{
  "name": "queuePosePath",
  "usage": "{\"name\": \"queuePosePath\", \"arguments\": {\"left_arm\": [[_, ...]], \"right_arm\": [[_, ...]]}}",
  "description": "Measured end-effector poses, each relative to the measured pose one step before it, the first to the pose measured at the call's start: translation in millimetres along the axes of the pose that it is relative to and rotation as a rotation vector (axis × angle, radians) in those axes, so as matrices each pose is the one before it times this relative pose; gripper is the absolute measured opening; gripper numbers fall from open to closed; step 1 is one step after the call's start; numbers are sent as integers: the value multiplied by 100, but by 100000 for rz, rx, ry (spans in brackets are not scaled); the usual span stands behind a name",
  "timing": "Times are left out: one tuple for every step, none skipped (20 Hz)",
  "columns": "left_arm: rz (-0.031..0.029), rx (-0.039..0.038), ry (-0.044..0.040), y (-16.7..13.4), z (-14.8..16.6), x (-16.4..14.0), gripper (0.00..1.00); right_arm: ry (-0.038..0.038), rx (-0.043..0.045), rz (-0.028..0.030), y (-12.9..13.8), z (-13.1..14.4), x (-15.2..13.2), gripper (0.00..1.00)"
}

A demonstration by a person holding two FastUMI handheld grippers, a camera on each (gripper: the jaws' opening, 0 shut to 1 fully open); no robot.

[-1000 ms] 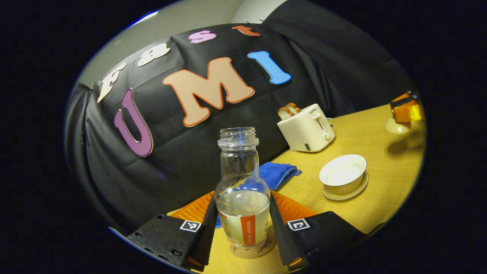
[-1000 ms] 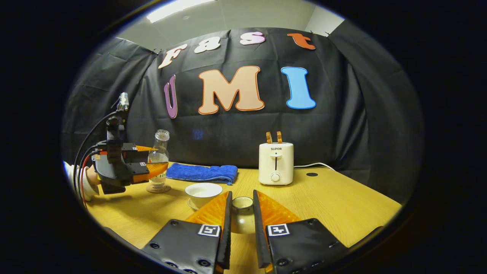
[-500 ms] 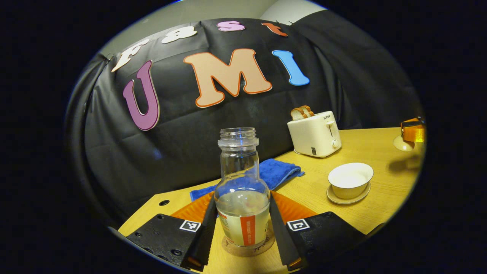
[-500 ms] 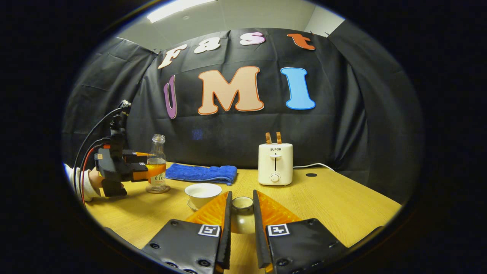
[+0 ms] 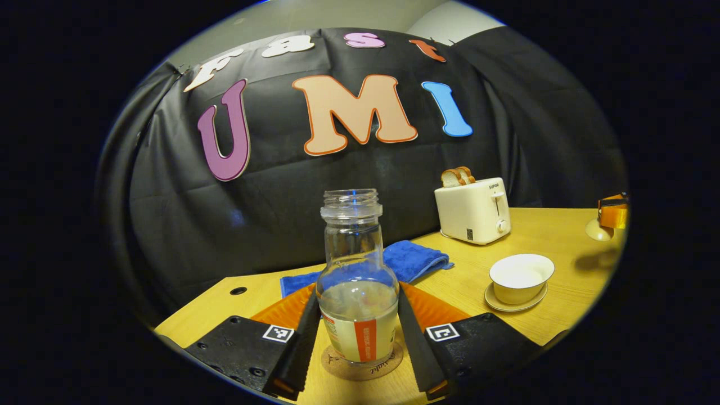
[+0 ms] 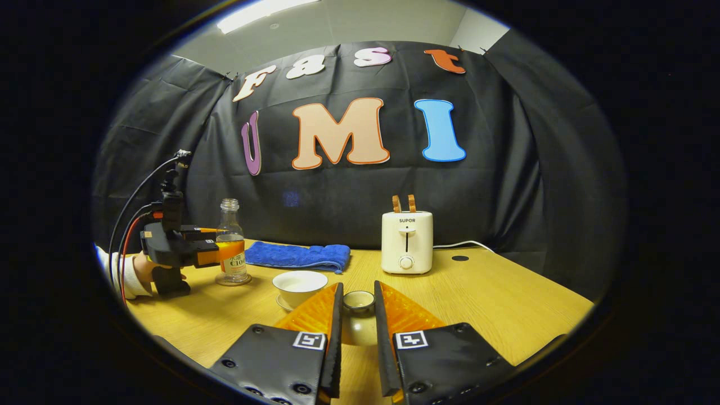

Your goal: Open the teacup lid with one hand, grasp the water bottle and pour water into the teacup with the other hand; after pouring, place the water bottle on the coaster and then close the teacup lid.

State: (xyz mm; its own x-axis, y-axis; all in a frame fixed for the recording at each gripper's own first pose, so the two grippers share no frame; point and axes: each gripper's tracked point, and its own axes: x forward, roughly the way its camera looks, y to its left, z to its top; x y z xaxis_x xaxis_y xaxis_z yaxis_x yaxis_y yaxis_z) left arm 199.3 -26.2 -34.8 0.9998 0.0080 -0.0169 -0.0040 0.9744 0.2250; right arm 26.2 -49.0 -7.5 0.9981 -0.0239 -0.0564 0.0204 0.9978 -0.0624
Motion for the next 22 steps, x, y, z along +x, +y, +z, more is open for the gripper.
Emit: {"name": "queuePosePath", "arguments": {"left_arm": [[348,-450,677,62,-136,-165,70],[-290,-61,933,3,-301,-117,71],[22,-374,1697,-46,-497,-96,71],[-27,-716,1030,-7,-431,123,72],[855,-355,670,192,-89,-67,67],[726,-1372,-1463,272,261,-57,74],[-146,-1693,-1136,-100,220,25,75],[41,-596,289,-20,57,38,77],[-208,-17,194,21,25,-75,83],[151,80,37,88,27,-62,88],[-300,-196,-314,4,176,-77,92],[275,-134,-650,26,204,-95,95],[220,-57,-765,182,322,-170,96],[215,233,-445,-76,195,-169,96],[813,461,-470,287,270,-217,96],[465,-27,-497,184,338,-256,96],[683,-326,-490,178,306,-468,96],[848,-693,-339,240,188,-507,95],[889,-825,-65,273,169,-676,95],[1988,-460,313,487,-26,-620,95],[1499,-778,270,545,-100,-643,95],[1571,-595,185,391,-59,-563,95]], "right_arm": [[37,39,-4,-10,-30,9,31],[57,59,23,30,26,63,31],[-19,12,88,14,75,-31,31],[-64,-71,5,-24,-52,-82,31],[-50,-54,27,-21,-14,-14,31],[-39,-30,-5,10,-2,114,31],[103,92,52,33,-9,-18,31],[25,42,-33,3,25,-28,31],[-48,-21,31,-31,6,10,31],[-27,-15,26,34,-19,-55,31],[-39,-23,-7,-7,7,8,30],[23,23,8,-15,-23,43,30],[39,39,60,12,8,18,30],[21,55,152,30,2,-26,31],[9,37,106,47,30,43,30],[-22,42,267,17,2,-68,31],[25,95,800,167,-1,-20,31],[-86,34,451,100,-31,-4,31],[32,136,679,69,6,8,31],[362,164,487,95,-65,71,31],[518,701,100,-53,-91,97,31],[300,1259,939,205,15,156,31]]}}
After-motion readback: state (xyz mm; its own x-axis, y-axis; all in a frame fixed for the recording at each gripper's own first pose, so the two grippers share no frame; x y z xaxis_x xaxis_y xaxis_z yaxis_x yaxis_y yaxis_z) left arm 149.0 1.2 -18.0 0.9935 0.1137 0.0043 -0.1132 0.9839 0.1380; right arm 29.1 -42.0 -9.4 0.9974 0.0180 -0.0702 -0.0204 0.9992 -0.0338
